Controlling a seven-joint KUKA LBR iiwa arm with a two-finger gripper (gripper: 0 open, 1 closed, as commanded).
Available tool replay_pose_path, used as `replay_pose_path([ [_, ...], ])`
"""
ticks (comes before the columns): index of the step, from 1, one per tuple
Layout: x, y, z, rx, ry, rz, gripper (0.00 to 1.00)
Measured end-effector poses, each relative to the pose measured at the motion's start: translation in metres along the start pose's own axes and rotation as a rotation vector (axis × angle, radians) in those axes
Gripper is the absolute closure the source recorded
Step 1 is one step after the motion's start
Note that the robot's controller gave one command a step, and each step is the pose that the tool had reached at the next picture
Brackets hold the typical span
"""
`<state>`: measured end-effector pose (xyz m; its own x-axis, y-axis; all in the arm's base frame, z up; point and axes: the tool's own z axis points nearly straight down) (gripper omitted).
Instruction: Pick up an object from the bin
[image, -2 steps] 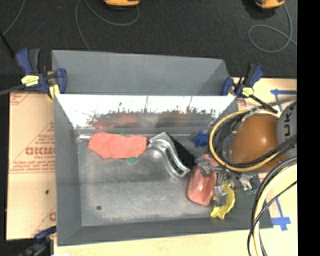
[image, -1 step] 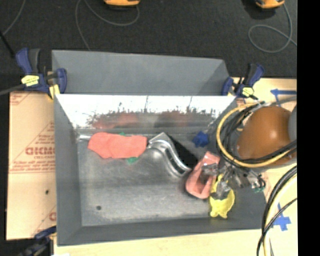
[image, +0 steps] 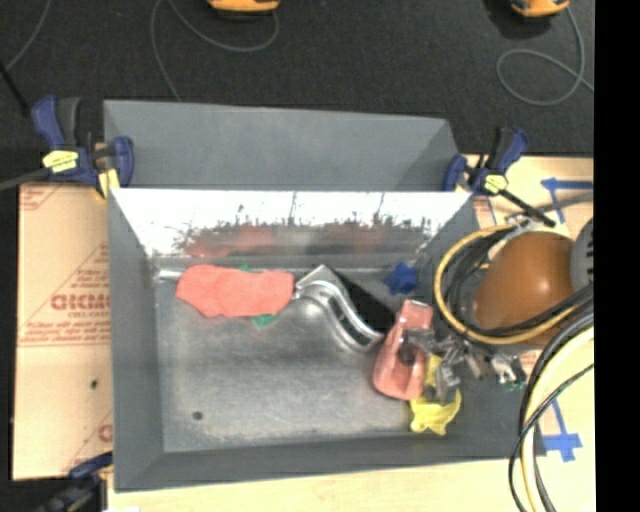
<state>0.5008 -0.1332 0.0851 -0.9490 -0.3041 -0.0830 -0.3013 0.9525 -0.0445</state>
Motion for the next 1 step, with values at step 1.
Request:
replay_pose_path([
  [1, -0.0001, -0.0001, 0.0, 0.001, 0.0, -0.002, 1.0],
])
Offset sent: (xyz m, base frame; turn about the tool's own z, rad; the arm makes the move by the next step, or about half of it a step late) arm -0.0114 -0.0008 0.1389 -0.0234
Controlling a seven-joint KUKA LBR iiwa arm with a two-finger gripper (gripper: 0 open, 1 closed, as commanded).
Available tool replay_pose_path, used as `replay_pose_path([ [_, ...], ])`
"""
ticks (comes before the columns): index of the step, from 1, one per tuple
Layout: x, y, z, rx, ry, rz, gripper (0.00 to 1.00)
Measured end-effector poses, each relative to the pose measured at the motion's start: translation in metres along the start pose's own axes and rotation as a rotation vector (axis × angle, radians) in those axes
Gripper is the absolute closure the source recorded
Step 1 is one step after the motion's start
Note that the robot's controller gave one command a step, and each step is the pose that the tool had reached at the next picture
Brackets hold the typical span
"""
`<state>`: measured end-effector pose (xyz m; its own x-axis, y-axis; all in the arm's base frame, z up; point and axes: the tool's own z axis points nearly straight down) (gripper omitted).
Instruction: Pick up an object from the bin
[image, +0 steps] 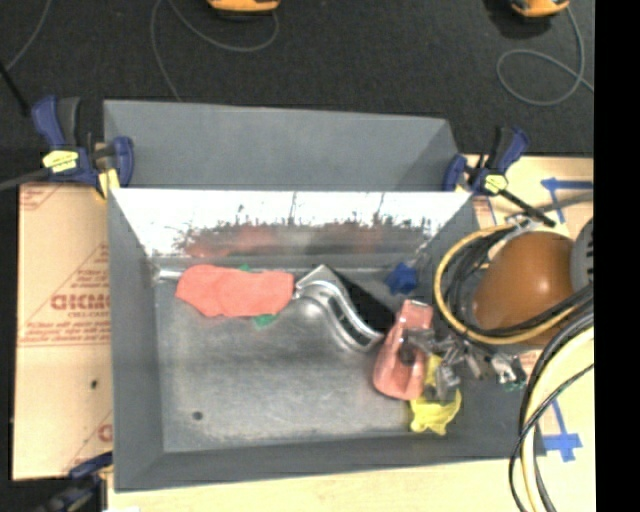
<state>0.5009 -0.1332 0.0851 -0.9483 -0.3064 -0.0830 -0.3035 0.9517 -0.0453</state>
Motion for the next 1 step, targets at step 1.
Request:
replay_pose_path([
  [1, 0.0003, -0.0041, -0.1381, -0.001, 0.002, -0.017, 1.0],
])
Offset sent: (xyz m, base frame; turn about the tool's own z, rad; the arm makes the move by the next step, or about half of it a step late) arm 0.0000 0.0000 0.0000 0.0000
